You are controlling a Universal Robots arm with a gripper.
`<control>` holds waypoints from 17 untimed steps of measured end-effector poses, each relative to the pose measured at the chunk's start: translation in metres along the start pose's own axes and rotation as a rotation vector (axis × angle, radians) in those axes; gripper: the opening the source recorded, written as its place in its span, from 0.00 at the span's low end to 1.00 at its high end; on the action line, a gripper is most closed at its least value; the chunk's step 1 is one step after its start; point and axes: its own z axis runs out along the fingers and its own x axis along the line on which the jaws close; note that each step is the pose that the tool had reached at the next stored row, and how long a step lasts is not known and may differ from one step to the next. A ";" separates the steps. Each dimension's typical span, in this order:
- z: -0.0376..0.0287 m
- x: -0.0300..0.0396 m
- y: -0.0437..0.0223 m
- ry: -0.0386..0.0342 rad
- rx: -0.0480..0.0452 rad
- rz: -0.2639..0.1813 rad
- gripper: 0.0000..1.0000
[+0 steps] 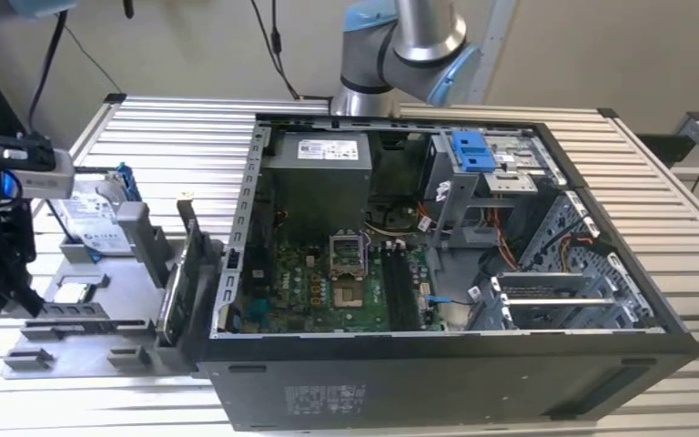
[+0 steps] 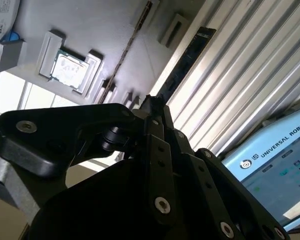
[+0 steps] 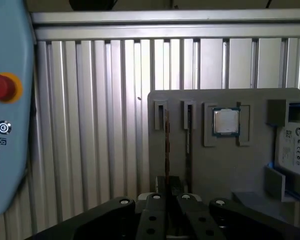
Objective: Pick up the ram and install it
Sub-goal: 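Pick up the ram and move it above insertion slot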
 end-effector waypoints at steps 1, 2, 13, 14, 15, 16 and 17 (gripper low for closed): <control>-0.0007 0.0000 0.0000 0.0000 0.0000 0.000 0.14; -0.0014 0.0000 0.0000 0.0000 0.0000 0.000 0.14; -0.0150 0.0000 -0.0006 0.0000 -0.0001 0.000 0.14; -0.0164 0.0000 -0.0007 0.0001 -0.0001 0.000 0.14; -0.0176 0.0000 -0.0007 0.0001 -0.0001 0.000 0.14; -0.0185 0.0000 -0.0007 0.0002 0.0001 0.000 0.14; -0.0191 0.0000 -0.0007 0.0007 0.0000 0.000 0.14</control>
